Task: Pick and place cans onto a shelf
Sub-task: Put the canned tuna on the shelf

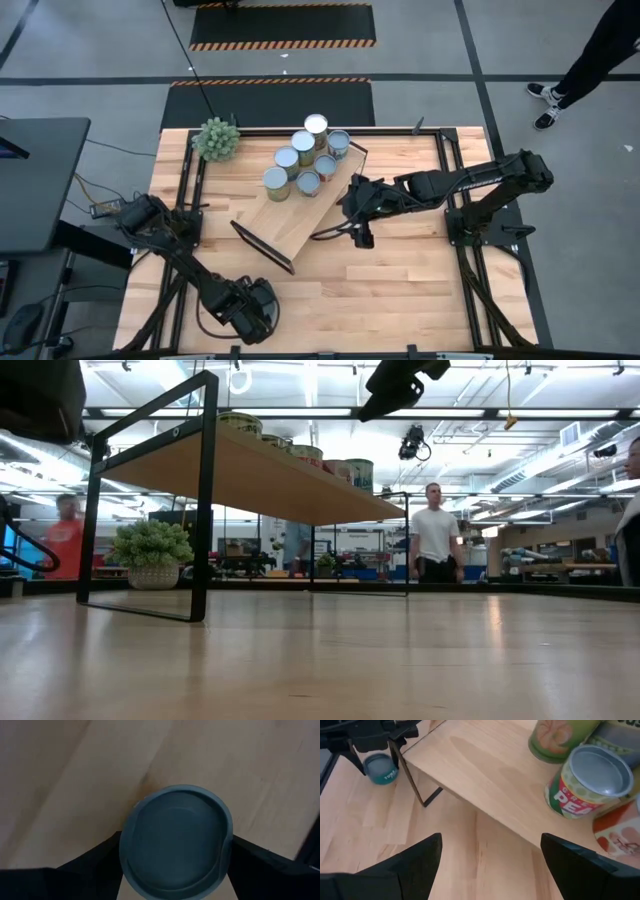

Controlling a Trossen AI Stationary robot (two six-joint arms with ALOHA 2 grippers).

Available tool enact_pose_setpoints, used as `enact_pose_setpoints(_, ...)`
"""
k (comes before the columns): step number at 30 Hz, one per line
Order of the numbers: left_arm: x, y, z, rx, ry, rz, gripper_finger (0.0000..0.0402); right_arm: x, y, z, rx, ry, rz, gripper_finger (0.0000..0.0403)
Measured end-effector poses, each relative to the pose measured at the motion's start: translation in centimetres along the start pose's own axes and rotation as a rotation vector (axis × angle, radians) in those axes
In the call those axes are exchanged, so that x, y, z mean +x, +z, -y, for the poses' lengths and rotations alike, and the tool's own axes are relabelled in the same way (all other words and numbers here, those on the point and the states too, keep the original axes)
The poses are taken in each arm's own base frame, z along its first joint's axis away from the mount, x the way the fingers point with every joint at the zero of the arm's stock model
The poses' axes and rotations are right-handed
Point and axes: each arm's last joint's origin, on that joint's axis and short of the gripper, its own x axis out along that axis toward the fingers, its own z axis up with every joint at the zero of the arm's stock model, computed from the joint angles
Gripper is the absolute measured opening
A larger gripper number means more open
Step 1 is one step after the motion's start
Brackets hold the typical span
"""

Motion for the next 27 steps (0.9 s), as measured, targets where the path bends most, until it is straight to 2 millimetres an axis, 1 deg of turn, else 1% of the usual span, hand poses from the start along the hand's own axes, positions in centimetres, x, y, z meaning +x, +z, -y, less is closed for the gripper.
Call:
enact_pose_setpoints(6,-1.6,0.5,-0.1,0.025,-0.029,0.025,0.0289,-0.7,0.6,0.1,0.042,-0.037,0.002,0.0347)
enact_pose_setpoints(10,-2.0,1.3,0.2,0.062,-0.070,0.028,0.0289,-1.0,0.9,0.2,0.080,-0.064,0.015,0.0347)
enact_pose_setpoints(14,-3.3,2.9,1.6,0.120,-0.122,0.051,0.0289,-1.3,1.1,0.2,0.127,-0.073,0.005,0.0347)
enact_pose_setpoints(19,-5.3,5.7,3.1,0.177,-0.163,0.095,0.0289,-1.8,0.8,0.3,0.122,-0.094,-0.058,0.0347)
enact_pose_setpoints(23,-7.0,8.7,4.0,0.214,-0.217,0.129,0.0288,-2.1,0.4,0.5,0.099,-0.129,-0.127,0.0347)
enact_pose_setpoints(27,-8.8,11.9,4.2,0.237,-0.232,0.170,0.0288,-2.9,0.0,0.8,0.074,-0.139,-0.184,0.0347)
